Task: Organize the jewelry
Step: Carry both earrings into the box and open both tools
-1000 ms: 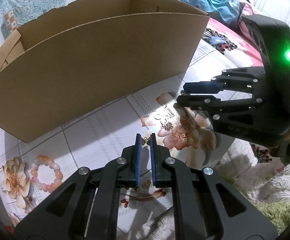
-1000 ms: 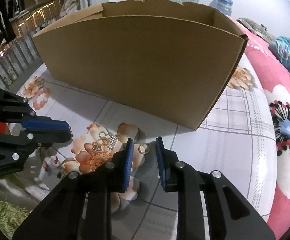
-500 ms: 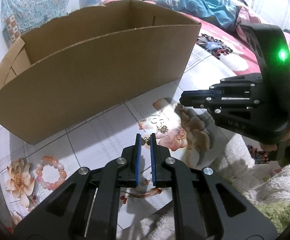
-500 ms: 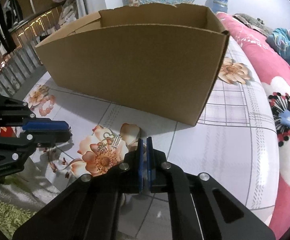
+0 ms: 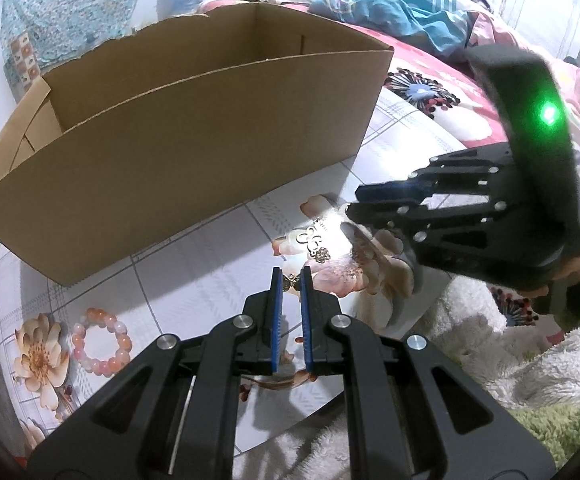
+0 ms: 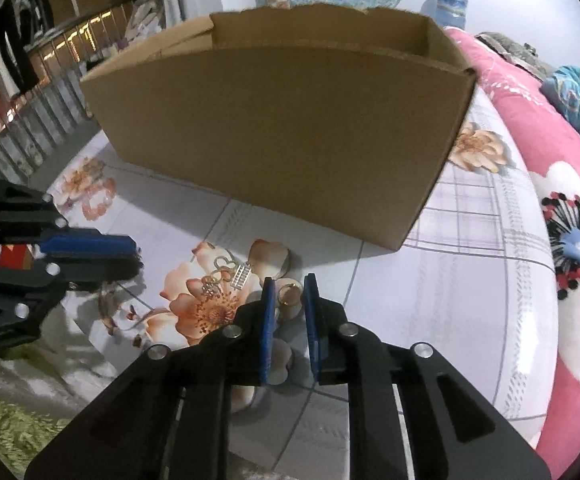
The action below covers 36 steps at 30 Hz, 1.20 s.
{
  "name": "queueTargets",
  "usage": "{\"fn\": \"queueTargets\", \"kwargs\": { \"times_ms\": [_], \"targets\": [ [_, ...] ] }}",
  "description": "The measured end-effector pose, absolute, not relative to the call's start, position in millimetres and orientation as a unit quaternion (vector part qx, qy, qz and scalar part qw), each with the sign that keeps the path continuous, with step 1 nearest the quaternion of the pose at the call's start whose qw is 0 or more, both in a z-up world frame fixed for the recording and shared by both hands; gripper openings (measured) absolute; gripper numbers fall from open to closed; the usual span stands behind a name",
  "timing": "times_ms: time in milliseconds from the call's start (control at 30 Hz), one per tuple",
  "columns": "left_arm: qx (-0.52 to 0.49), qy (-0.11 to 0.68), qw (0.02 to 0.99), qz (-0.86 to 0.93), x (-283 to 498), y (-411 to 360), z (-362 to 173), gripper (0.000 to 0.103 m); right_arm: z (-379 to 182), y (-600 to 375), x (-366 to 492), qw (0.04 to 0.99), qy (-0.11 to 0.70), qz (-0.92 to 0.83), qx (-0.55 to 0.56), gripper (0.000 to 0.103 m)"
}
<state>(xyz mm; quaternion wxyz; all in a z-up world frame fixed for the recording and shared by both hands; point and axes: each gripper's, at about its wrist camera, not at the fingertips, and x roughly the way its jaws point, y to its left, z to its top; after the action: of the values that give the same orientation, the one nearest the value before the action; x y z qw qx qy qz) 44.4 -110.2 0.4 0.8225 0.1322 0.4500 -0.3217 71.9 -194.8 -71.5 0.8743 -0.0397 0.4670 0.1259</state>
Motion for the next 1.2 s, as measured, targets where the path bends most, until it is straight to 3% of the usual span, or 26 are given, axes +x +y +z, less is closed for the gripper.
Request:
{"fn": "queueTargets", "kwargs": {
  "times_ms": [100,567,967,1200],
  "targets": [
    [0.131,0.451,0.822,-0.321,44.9,-108.0,-0.3,0.008,-71.2,-192.4,72.0,0.874,0.468,0.125,-0.049,0.011],
    [0.132,0.442,0.827,-0.320,42.4,-106.2,6.5,0.008,-64.3,-199.6,65.7,0.881,0.457,0.119,-0.026,0.011],
    [0.086,0.353,0.865,-0.347,73.5,-86.7,98.3,0.008,48.6,-203.3,75.3,0.931,0.324,0.168,-0.003,0.011],
    [0.061,0.394,0.855,-0.331,151.1,-103.9,90.8,0.008,36.4,-206.9,153.5,0.907,0.382,0.177,0.021,0.011]
  ]
}}
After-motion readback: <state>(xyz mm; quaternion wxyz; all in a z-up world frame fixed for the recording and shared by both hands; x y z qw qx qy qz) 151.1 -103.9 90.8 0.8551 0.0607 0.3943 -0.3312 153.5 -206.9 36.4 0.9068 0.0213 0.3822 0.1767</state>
